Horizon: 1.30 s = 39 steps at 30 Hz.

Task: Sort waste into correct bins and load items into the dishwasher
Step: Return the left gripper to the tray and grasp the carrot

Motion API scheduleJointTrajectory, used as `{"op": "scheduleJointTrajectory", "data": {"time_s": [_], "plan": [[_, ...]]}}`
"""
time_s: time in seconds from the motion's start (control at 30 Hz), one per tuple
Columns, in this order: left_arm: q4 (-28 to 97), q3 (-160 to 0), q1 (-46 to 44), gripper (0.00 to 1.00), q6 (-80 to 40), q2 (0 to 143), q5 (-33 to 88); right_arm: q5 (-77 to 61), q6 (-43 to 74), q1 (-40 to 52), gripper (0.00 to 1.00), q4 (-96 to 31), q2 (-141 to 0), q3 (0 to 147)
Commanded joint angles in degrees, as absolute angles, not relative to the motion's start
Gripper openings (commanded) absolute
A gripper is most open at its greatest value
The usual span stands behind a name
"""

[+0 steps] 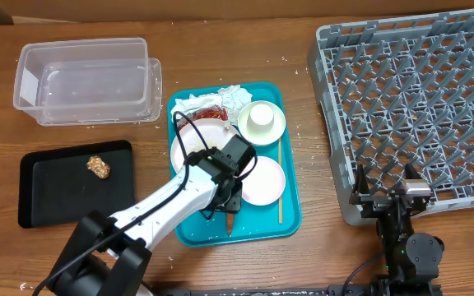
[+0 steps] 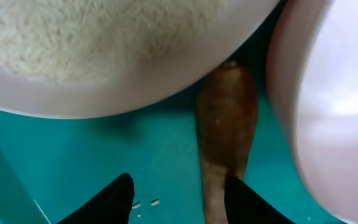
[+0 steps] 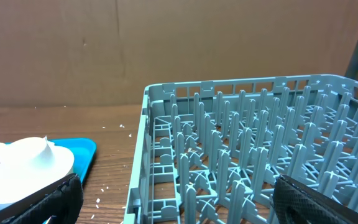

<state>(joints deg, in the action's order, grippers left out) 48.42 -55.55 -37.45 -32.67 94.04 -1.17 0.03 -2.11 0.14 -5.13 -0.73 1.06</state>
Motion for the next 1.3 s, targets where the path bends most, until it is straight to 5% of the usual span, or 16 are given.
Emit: {"op": "scheduleJointTrajectory", "data": {"time_s": [0.0, 0.87, 1.13, 1.27], "plan": [[44.58, -52.47, -37.95, 0.50, -31.22, 94.39, -0.64, 0.36, -1.85, 0.58, 1.00, -4.78, -0.16, 0.47], [37.12, -47.94, -37.91, 0.50, -31.70, 94.41, 2.33, 0.36, -1.87, 0.58, 1.00, -4.78, -0.16, 0.47], [38.35, -47.94, -37.87, 0.29, -31.68, 94.39, -0.60, 0.36, -1.87, 0.58, 1.00, -4.78, -0.16, 0.47], [39.57, -48.56, -37.87, 0.27, -31.46, 94.37, -0.34, 0.36, -1.87, 0.58, 1.00, -4.78, -0.16, 0.47]]}}
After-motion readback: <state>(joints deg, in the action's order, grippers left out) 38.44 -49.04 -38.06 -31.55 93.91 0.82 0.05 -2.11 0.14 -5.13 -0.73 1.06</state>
